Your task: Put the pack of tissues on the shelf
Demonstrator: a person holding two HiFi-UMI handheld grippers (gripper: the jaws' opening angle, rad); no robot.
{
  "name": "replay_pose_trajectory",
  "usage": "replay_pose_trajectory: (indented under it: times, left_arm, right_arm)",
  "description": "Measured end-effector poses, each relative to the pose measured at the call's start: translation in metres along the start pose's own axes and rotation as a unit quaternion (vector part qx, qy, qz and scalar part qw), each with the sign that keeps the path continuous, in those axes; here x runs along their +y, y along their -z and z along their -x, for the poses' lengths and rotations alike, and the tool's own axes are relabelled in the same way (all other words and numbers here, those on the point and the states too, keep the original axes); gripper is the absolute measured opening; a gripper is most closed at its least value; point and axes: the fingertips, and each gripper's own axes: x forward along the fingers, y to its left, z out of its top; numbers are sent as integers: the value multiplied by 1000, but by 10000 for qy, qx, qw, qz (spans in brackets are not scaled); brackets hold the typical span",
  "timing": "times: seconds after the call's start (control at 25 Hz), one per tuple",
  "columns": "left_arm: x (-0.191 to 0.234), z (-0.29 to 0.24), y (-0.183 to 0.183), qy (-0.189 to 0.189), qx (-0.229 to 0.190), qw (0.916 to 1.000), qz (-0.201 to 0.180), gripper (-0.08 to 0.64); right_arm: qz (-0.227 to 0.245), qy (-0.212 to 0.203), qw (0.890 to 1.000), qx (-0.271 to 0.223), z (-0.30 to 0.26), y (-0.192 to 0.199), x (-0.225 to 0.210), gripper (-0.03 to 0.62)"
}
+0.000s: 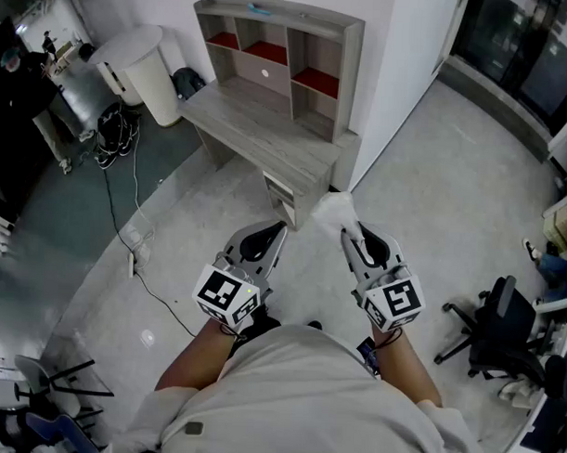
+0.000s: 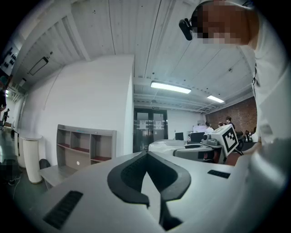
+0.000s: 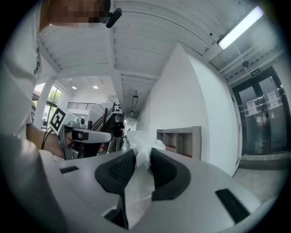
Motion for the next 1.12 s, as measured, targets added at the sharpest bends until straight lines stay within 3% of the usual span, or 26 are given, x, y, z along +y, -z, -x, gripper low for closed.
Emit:
replay_pose_trajectory:
  times: [0.6, 0.88, 1.12]
  left_arm:
    - [32, -8, 6, -61, 48, 9999, 66, 15]
    - [68, 0, 10, -91, 26, 9998, 179, 15]
    - [123, 10, 13, -110, 27, 9997, 193, 15]
  right_arm:
    - [-79, -31, 9999, 139, -31, 9, -5, 107]
    - [-191, -34, 9996, 202, -66, 15, 3, 109]
    - [-143, 4, 9996, 262, -116, 18, 16, 109]
